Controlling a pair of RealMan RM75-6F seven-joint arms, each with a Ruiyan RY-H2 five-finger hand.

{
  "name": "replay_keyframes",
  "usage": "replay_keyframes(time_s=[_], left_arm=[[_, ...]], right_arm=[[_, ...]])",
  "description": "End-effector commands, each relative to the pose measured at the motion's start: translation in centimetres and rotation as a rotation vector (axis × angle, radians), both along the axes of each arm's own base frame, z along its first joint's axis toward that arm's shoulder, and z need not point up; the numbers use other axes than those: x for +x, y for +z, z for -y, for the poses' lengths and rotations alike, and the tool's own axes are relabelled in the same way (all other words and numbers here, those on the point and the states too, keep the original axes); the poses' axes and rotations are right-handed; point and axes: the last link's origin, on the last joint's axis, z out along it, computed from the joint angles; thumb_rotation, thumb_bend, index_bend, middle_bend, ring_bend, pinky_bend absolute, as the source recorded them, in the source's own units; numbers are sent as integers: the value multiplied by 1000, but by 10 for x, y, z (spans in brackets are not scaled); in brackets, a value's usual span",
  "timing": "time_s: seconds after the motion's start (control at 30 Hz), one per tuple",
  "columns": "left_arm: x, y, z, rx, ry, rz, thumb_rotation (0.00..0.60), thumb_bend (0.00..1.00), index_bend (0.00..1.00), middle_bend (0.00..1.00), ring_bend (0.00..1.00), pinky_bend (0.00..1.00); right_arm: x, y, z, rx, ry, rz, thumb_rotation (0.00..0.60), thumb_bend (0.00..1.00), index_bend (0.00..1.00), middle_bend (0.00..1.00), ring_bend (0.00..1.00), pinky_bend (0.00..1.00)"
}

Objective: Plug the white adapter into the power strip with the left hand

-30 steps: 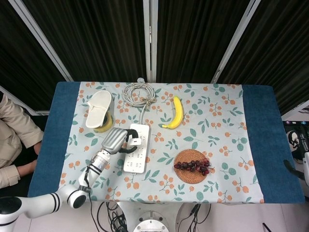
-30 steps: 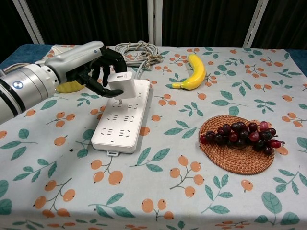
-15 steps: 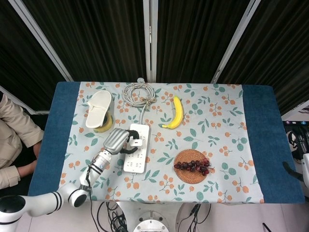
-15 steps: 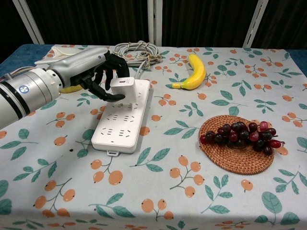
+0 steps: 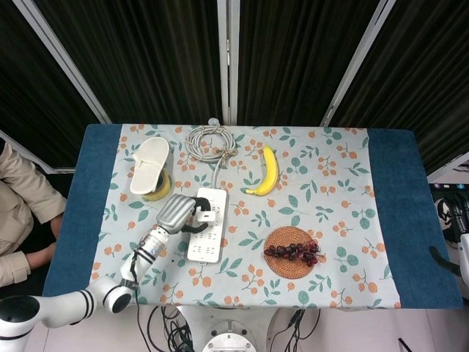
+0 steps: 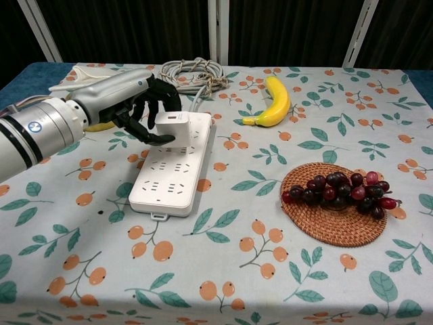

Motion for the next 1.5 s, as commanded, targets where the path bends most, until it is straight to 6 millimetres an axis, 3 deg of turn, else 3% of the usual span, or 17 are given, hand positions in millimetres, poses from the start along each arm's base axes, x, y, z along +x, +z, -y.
replay_keyframes(time_s=[0.03,1.5], left_arm=[[-1,0,-1,1,1,-1,600,500,646,702,561,728],[-19,-7,-14,-116,-3,53,600,504,675,727,537,719]], right_arm=[[0,0,0,0,-1,0,600,123,0,11,0,0],[3,-2,-8,-23,-7,3,600,122,0,10,0,0]])
